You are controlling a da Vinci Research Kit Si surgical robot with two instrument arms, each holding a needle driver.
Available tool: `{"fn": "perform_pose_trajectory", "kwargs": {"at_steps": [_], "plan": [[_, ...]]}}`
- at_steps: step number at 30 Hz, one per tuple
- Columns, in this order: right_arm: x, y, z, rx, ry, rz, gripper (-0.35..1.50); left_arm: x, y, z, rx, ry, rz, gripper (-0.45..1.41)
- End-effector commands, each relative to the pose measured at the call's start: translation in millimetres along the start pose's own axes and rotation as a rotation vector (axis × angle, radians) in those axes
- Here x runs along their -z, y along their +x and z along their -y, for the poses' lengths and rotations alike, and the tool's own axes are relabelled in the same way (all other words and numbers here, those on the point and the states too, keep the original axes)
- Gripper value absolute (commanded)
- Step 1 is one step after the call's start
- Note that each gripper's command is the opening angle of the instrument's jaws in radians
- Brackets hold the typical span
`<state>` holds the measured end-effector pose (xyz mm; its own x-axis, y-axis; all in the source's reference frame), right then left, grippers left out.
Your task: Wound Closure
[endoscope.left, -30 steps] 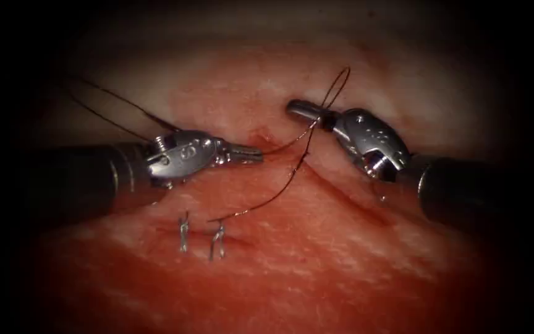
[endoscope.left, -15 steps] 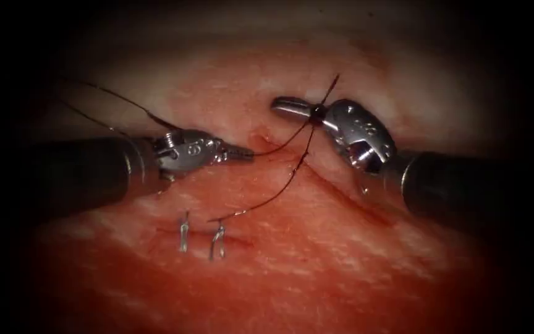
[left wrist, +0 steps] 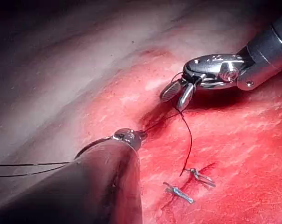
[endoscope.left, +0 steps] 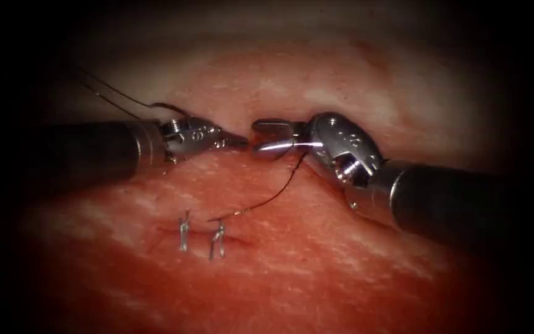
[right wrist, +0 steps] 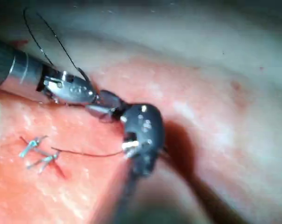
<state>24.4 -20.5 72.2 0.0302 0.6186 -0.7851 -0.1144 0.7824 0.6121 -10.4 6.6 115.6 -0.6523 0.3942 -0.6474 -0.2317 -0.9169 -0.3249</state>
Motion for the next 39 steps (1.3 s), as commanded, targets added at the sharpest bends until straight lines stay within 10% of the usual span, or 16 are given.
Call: {"fn": "perform_pose_trajectory", "kwargs": {"at_steps": [1,20,39], "plan": [[-1.4,-0.3,-0.2,0.008,0.021,0.012,0.72,-0.9,-0.1,-0.1,0.003,-0.001,-0.002,-0.45],[-1.4,-0.7,-0.1,0.127,0.22,0.353,0.72,-0.6,0.1,0.2,0.006,-0.004,-0.002,-0.45],[-5.4,-6.0,2.3,0.206,0.345,0.591,0.54,-0.6,-0.4,0.5,0.005,0.003,0.002,-0.45]]}}
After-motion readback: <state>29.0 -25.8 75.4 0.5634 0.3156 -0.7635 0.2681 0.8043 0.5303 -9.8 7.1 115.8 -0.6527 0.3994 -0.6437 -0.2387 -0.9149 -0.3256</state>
